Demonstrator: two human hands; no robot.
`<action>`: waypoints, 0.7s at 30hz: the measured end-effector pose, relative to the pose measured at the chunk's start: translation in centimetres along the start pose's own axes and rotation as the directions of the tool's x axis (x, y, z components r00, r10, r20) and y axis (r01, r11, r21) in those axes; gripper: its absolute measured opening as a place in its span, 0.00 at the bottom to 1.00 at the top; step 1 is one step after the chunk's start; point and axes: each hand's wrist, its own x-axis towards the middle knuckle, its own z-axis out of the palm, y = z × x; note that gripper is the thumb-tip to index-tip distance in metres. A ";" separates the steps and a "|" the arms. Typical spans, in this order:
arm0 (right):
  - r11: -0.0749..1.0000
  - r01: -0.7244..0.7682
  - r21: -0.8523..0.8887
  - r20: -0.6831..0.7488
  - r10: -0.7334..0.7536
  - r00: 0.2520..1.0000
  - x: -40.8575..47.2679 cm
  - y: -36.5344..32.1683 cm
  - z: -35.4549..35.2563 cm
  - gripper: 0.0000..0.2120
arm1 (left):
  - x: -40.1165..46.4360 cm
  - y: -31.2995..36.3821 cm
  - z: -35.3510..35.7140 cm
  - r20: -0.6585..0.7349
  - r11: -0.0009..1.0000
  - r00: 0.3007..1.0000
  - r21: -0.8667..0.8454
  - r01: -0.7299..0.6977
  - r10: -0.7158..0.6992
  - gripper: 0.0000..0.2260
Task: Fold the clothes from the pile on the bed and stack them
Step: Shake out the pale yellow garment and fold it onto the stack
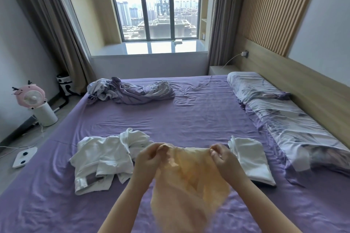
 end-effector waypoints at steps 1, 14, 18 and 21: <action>1.000 0.006 -0.021 0.022 -0.006 1.000 -0.1 0.1 0.2 0.04 | 0.2 0.1 -0.1 -0.007 0.997 0.999 -0.063 0.046 -0.046 0.14; 0.981 -0.053 0.188 0.400 -0.027 0.916 -1.9 -2.3 4.7 0.04 | 0.9 3.3 0.9 0.134 0.936 0.973 -0.278 0.218 -0.187 0.15; 0.838 -0.251 0.484 0.411 0.035 0.911 -1.4 -2.2 3.5 0.06 | 1.6 1.3 -2.1 -0.131 0.963 0.991 0.264 0.047 -0.012 0.04; 0.865 -0.198 0.462 0.373 0.013 0.928 -0.8 -2.7 3.6 0.05 | -0.1 -0.5 -1.7 -0.155 0.881 0.972 0.465 -0.085 0.175 0.06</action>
